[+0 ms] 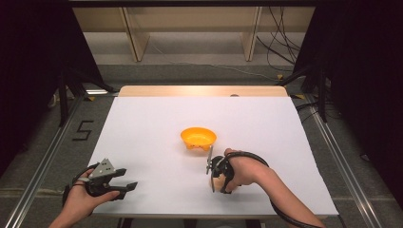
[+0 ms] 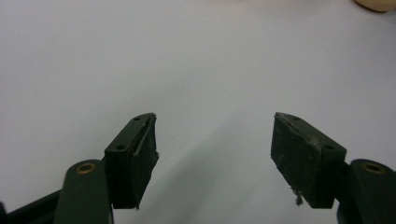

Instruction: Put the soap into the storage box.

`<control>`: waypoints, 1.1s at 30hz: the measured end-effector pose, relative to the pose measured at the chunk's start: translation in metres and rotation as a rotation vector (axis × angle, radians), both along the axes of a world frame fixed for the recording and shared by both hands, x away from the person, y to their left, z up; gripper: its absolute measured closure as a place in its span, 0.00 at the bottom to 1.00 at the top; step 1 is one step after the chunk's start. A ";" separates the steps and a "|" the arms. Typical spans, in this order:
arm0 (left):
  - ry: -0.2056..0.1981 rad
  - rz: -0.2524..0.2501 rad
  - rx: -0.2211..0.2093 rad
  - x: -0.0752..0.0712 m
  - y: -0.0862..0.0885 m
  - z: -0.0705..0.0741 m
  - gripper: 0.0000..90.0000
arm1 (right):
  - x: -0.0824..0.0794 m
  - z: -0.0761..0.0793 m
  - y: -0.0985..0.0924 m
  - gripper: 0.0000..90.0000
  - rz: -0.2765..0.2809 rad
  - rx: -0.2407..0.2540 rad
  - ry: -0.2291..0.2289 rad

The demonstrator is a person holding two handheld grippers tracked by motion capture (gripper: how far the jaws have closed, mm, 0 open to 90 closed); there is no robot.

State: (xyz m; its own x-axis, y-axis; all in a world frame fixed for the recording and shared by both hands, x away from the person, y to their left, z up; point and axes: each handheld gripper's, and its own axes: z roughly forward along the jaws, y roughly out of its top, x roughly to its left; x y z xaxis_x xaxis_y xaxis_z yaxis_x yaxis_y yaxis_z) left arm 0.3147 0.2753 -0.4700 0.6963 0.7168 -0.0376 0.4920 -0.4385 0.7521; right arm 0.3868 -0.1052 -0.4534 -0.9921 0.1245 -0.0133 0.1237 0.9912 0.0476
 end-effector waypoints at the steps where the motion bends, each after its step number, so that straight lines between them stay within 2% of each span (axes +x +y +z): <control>1: 0.000 0.000 0.001 0.000 0.000 0.000 0.35 | 0.000 -0.001 0.001 0.34 0.004 0.005 0.001; 2: 0.000 0.000 0.000 0.000 0.000 0.000 0.35 | -0.001 -0.001 0.001 0.34 -0.012 0.003 0.001; 3: 0.000 0.000 0.000 0.000 0.000 0.000 0.35 | 0.000 -0.002 0.002 0.34 0.011 0.007 -0.005; 5: 0.000 0.000 0.001 0.000 0.000 0.000 0.35 | -0.001 -0.003 0.002 0.34 -0.002 0.007 0.002; 6: 0.000 0.004 -0.012 0.000 -0.001 -0.001 0.35 | 0.000 -0.003 0.002 0.34 0.004 0.000 0.003; 7: 0.001 0.004 -0.012 0.000 -0.001 -0.001 0.35 | -0.002 -0.003 0.002 0.34 -0.037 -0.026 0.011; 8: 0.001 0.003 -0.012 0.000 -0.001 -0.001 0.35 | -0.004 -0.003 0.002 0.34 -0.053 -0.024 0.014; 11: 0.000 0.003 -0.012 0.000 -0.001 -0.001 0.35 | -0.003 -0.006 0.002 0.34 -0.035 -0.007 0.013; 12: 0.001 0.003 -0.012 0.000 -0.001 -0.001 0.35 | -0.001 -0.007 0.002 0.35 -0.012 0.002 0.001; 18: 0.002 0.002 -0.012 0.000 -0.001 -0.001 0.35 | -0.002 -0.006 0.002 0.37 -0.004 0.014 0.000; 19: 0.002 0.002 -0.011 0.000 -0.001 -0.001 0.35 | -0.002 -0.006 0.002 0.37 -0.028 0.013 0.011; 20: 0.005 -0.002 0.012 0.001 0.000 0.000 0.35 | -0.004 -0.004 0.002 0.37 -0.054 -0.018 0.008; 21: 0.005 -0.002 0.012 0.001 0.000 0.000 0.35 | -0.004 -0.004 0.002 0.37 -0.054 -0.018 0.008; 22: 0.006 -0.002 0.012 0.001 0.000 0.000 0.35 | -0.005 -0.004 0.003 0.37 -0.050 -0.013 0.003; 23: 0.003 -0.001 0.008 0.001 0.000 -0.001 0.35 | -0.001 -0.005 0.003 0.37 0.005 0.018 -0.009; 33: 0.000 -0.001 0.008 0.001 0.000 -0.001 0.35 | -0.001 -0.005 0.004 0.37 0.023 0.032 0.003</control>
State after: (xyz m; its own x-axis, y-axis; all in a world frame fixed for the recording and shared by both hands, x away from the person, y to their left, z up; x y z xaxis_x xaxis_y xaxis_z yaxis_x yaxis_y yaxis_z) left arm 0.3152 0.2752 -0.4706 0.6969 0.7165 -0.0323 0.4918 -0.4446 0.7486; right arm 0.3855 -0.1011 -0.4584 -0.9948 0.1020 -0.0063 0.1012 0.9917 0.0791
